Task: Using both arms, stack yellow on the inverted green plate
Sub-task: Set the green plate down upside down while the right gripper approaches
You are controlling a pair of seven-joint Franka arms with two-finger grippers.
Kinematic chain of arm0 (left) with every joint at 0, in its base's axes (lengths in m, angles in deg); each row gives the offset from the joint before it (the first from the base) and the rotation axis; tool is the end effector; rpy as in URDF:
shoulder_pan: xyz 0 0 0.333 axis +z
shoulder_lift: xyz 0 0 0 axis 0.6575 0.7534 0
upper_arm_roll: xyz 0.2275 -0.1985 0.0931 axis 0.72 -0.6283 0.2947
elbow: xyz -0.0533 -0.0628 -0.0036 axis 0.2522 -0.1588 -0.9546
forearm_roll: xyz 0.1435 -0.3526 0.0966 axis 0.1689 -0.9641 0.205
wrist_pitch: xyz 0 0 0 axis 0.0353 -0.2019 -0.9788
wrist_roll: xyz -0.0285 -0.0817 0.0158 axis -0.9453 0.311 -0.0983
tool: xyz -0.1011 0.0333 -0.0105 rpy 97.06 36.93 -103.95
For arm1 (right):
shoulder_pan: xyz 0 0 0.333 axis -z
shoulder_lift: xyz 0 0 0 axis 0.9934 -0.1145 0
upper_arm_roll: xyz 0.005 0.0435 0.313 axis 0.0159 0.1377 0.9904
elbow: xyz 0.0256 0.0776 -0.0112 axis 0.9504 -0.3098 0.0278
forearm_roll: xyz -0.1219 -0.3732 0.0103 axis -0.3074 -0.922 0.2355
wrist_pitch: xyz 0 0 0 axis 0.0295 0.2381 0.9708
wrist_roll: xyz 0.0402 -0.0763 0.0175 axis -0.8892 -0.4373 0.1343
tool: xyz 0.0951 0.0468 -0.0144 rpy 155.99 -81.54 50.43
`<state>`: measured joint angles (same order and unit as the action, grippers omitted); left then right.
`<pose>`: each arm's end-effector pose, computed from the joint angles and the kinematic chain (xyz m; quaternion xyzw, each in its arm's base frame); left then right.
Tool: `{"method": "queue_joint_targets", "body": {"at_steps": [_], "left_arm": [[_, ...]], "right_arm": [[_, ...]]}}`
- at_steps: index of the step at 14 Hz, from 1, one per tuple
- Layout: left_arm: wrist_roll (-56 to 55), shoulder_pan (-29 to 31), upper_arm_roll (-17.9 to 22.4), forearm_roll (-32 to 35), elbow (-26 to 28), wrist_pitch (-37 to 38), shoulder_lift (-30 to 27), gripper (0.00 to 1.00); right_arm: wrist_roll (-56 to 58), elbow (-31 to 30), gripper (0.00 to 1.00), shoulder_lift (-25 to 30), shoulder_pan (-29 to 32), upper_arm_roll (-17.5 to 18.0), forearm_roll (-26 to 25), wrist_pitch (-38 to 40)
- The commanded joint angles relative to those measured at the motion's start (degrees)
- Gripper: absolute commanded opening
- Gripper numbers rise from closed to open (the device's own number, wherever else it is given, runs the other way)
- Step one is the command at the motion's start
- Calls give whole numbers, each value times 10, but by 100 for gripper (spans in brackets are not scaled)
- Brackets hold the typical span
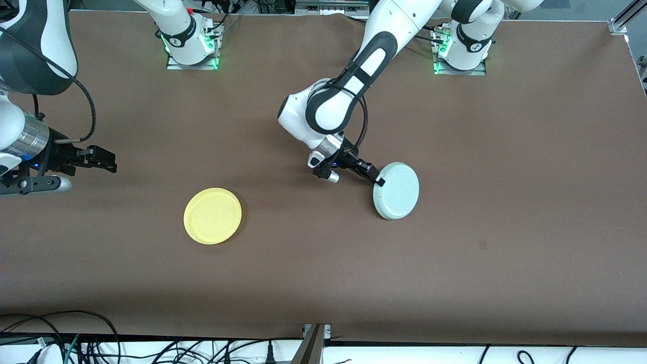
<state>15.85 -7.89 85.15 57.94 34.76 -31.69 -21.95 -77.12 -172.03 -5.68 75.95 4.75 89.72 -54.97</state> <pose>0.4995 -0.4957 0.2103 -0.8637 0.2683 -0.0480 0.4238 0.6319 0.0156 0.5165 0.9988 0.0473 -0.0135 0.0068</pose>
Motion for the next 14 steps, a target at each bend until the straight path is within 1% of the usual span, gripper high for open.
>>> {"method": "queue_joint_targets", "body": {"at_steps": [1,3,5,7,8,10,11,14], "left_arm": [[-20,12,-3,-115,-70,-48,16,100],[-62,18,-1,-200,-85,-93,10,100],[-85,38,-2,-241,-90,-106,-4,100],[-77,86,-3,-292,-89,-105,-37,100],[-75,119,-3,-315,-80,-99,-57,100],[-72,172,-3,-337,-68,-67,-104,100],[-55,201,-3,-337,-66,-52,-125,100],[88,294,-3,-354,-66,5,-169,100]], "right_arm": [[7,-7,100,-16,3,1,11,-14],[2,-10,100,-39,-1,2,11,-37],[1,-10,100,-74,-4,4,11,-72],[-1,-10,100,-113,-4,6,11,-117],[-2,-10,100,-131,-6,8,11,-138],[-11,-10,100,-160,-20,9,12,-180],[-22,-10,100,-173,-27,9,12,-200],[-29,-9,98,-211,-37,12,17,-260]]}}
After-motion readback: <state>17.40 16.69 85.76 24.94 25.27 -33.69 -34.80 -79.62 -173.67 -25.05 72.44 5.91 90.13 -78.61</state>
